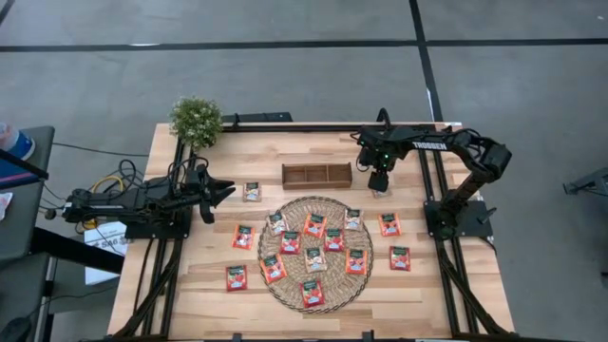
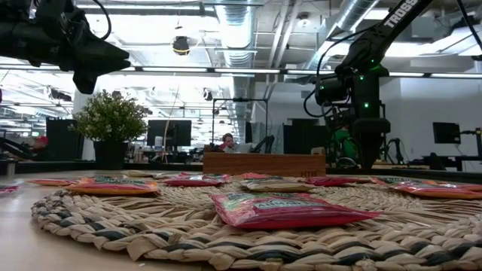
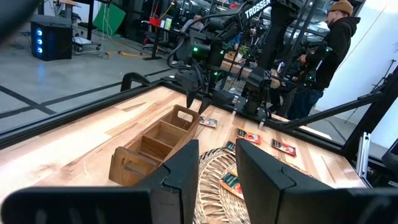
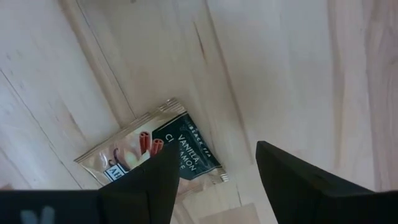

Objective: Pick & Place Tea
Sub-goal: Put the gold tea bag into the wooden organizer

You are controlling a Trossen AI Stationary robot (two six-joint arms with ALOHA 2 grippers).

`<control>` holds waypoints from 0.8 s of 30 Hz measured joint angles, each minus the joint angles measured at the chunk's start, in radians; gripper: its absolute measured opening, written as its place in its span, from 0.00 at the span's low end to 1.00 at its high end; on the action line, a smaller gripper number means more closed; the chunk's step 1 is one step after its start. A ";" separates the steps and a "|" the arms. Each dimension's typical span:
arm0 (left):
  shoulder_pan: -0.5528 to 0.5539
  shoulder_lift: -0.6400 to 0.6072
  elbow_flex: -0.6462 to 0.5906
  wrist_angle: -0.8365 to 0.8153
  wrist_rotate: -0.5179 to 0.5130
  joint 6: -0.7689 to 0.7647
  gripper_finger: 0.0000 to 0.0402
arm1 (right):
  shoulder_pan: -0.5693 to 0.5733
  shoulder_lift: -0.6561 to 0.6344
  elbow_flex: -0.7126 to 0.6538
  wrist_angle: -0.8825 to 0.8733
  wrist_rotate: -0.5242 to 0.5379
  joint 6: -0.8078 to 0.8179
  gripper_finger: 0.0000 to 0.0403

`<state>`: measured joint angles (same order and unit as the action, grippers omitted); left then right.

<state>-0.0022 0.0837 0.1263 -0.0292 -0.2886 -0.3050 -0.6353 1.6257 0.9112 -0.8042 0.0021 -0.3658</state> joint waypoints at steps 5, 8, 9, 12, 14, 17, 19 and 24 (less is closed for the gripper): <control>0.000 0.000 0.000 0.000 0.000 0.000 0.24 | -0.008 0.000 0.000 0.002 0.000 -0.001 0.49; 0.000 0.000 0.000 0.000 0.000 -0.001 0.24 | -0.009 0.000 0.000 -0.002 0.001 0.007 0.49; 0.000 0.000 0.000 0.000 0.000 -0.001 0.24 | -0.009 0.000 -0.002 -0.001 0.000 0.015 0.49; 0.000 0.000 0.000 0.000 0.000 -0.001 0.24 | -0.008 0.000 -0.028 0.002 0.000 0.025 0.49; 0.000 0.000 0.000 0.000 0.000 -0.001 0.24 | -0.009 0.000 -0.061 0.015 0.001 0.026 0.49; 0.000 0.000 0.000 0.000 0.000 -0.002 0.24 | -0.009 -0.006 -0.104 0.054 -0.001 0.051 0.49; 0.000 0.000 0.000 0.000 0.000 -0.001 0.24 | -0.009 -0.008 -0.124 0.072 -0.001 0.073 0.49; 0.000 0.000 0.000 0.000 0.000 -0.001 0.24 | -0.009 -0.007 -0.131 0.078 -0.002 0.086 0.49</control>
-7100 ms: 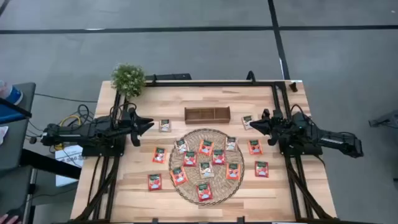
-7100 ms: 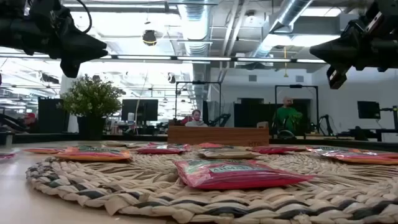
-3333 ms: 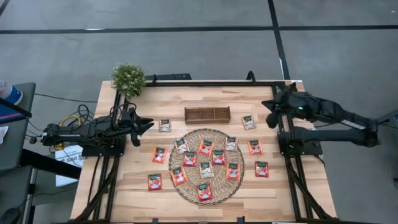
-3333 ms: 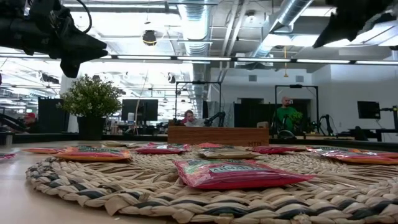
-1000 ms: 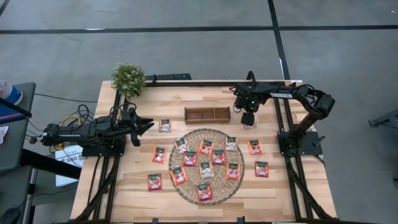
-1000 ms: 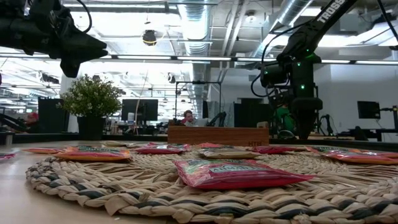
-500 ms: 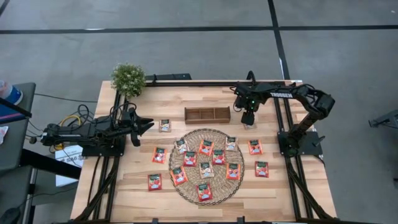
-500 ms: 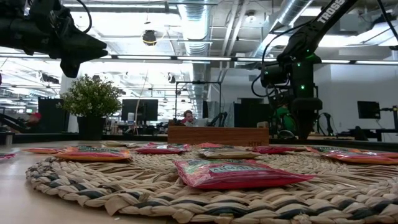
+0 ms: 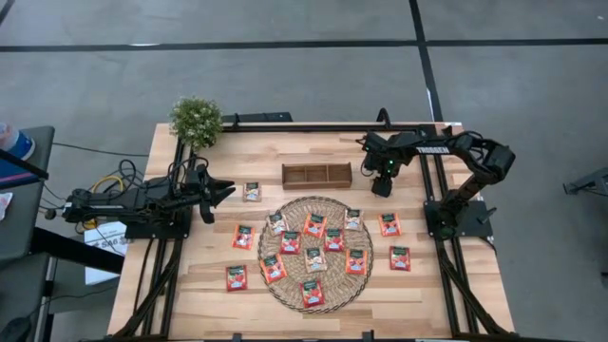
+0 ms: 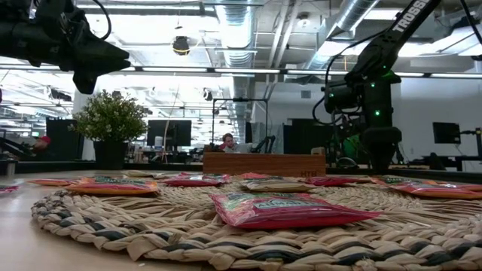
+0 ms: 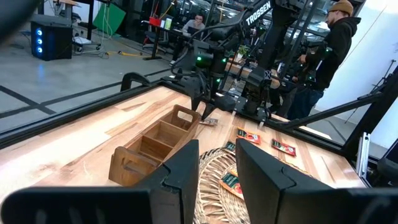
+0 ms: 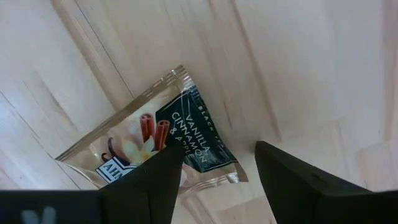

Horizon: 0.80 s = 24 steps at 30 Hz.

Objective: Pick & Place Tea
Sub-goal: Put the gold tea bag into the wooden organizer

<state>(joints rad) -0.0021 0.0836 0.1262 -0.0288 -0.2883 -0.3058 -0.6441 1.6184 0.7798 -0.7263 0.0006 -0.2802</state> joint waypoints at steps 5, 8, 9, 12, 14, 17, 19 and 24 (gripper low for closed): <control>0.000 0.000 0.000 0.000 0.000 0.000 0.24 | 0.000 0.001 -0.001 0.001 -0.004 0.011 0.46; 0.000 0.000 0.000 0.000 0.000 0.000 0.24 | 0.000 0.000 -0.001 0.001 -0.007 0.011 0.39; 0.000 0.000 0.000 0.000 0.000 0.000 0.24 | 0.000 0.000 -0.001 0.002 -0.007 0.011 0.36; 0.000 0.000 0.000 0.000 0.000 -0.001 0.24 | 0.000 0.001 -0.001 0.008 -0.007 0.013 0.26; 0.000 0.000 0.000 0.000 0.000 -0.001 0.24 | 0.000 0.001 -0.001 0.010 -0.005 0.014 0.20; 0.000 0.000 0.000 0.000 0.000 -0.001 0.24 | 0.000 0.004 0.013 -0.003 -0.003 0.013 0.12; 0.000 0.000 0.000 0.000 0.000 -0.001 0.24 | 0.000 0.005 0.030 -0.019 -0.002 0.012 0.08; 0.000 0.000 0.000 0.000 0.000 -0.001 0.24 | 0.002 -0.006 0.069 -0.045 0.009 0.011 0.01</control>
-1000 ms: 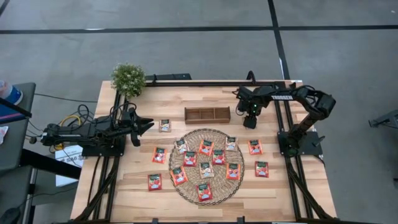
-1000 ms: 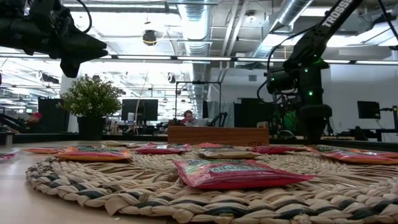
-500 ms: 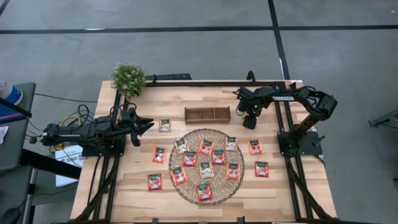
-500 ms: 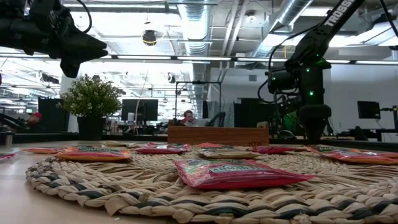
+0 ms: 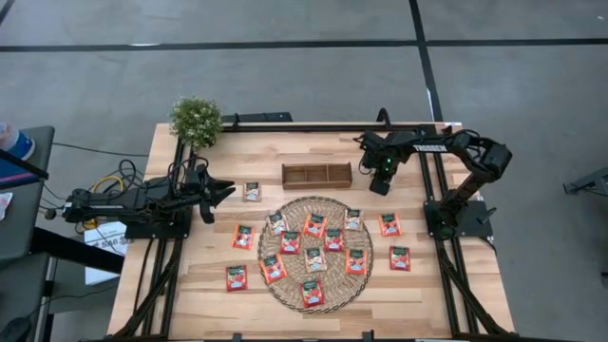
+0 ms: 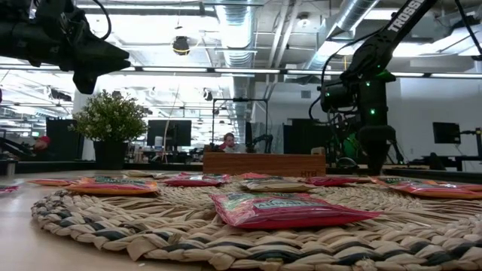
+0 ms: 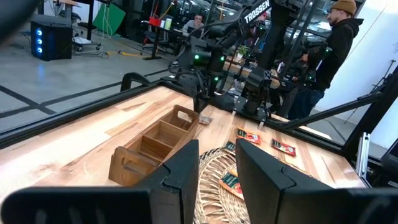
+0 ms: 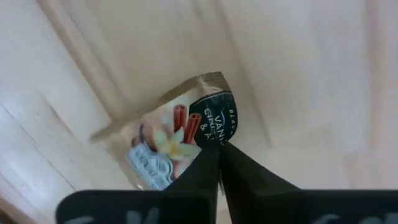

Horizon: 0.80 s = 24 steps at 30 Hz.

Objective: Pick & Place Tea
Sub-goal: Put the gold tea bag into the wooden organizer

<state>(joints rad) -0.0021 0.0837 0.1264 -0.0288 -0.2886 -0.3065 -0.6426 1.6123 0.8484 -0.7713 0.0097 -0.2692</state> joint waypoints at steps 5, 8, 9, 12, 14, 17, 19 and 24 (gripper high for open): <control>0.000 0.000 0.000 0.000 0.000 0.000 0.24 | 0.001 -0.059 0.040 -0.067 0.005 0.005 0.01; 0.000 0.000 0.000 0.000 0.000 0.000 0.24 | 0.004 -0.117 0.074 -0.134 0.022 0.007 0.00; 0.000 0.000 0.000 0.000 0.000 0.000 0.24 | 0.008 -0.136 0.086 -0.147 0.023 0.009 0.00; 0.000 0.000 0.000 0.000 0.000 0.000 0.24 | 0.031 -0.204 0.122 -0.180 0.022 0.035 0.00; 0.000 0.000 0.000 0.000 0.000 0.000 0.24 | 0.059 -0.246 0.146 -0.175 0.022 0.056 0.00; 0.000 0.000 0.000 0.000 0.000 0.002 0.24 | 0.123 -0.296 0.184 -0.122 0.023 0.091 0.00; 0.000 0.000 0.000 0.000 0.000 0.002 0.24 | 0.178 -0.320 0.195 -0.058 0.030 0.094 0.00; 0.000 0.000 0.000 0.000 0.000 0.002 0.24 | 0.336 -0.311 0.206 0.130 0.233 0.087 0.00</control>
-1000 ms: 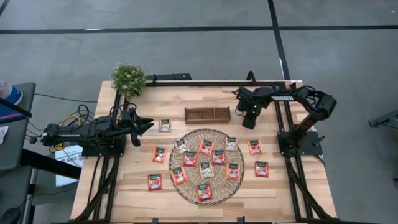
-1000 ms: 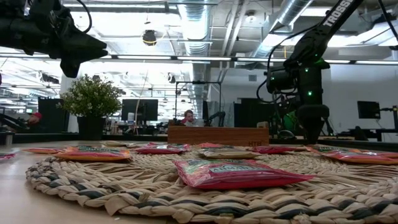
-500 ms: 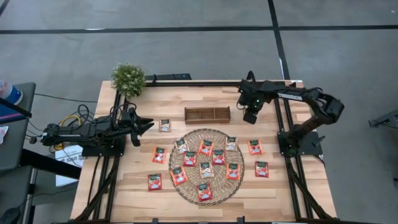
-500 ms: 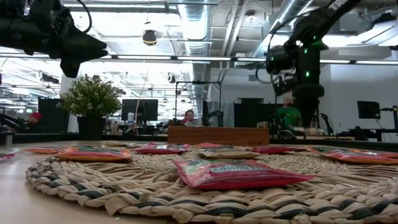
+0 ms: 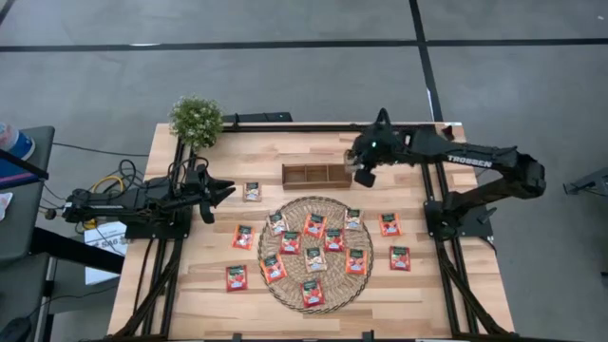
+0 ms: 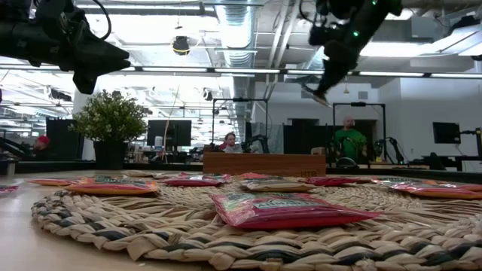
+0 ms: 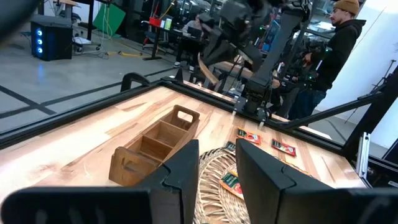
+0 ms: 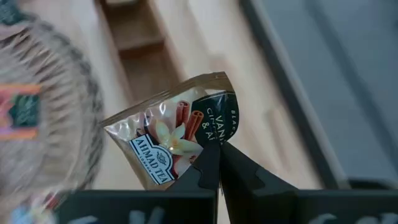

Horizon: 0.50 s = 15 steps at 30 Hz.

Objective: Pick & Place Tea
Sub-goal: Put the gold tea bag into the wooden organizer

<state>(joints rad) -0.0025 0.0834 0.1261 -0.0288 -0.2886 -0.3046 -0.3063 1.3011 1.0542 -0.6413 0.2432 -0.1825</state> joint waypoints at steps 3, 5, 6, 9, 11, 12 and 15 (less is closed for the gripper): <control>0.000 0.000 0.000 0.000 0.000 0.000 0.24 | 0.073 0.046 0.001 0.066 0.147 -0.006 0.00; 0.000 0.000 0.000 0.000 0.000 0.000 0.24 | 0.106 0.085 0.001 0.074 0.243 -0.003 0.00; 0.000 0.000 0.000 0.000 0.000 0.000 0.24 | 0.118 0.107 0.001 0.076 0.284 0.008 0.00; 0.000 0.000 0.000 0.000 0.000 0.000 0.24 | 0.144 0.169 0.001 0.077 0.343 0.063 0.00; 0.000 0.000 0.000 0.000 0.000 0.001 0.24 | 0.156 0.204 0.001 0.081 0.361 0.110 0.00; 0.000 0.000 0.000 0.000 0.000 0.001 0.24 | 0.163 0.221 0.001 0.082 0.374 0.129 0.00; 0.000 0.000 0.000 0.000 0.000 0.001 0.24 | 0.185 0.266 0.001 0.098 0.426 0.163 0.00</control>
<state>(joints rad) -0.0021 0.0837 0.1261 -0.0292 -0.2886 -0.3038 -0.1212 1.5669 1.0551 -0.5432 0.6689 -0.0199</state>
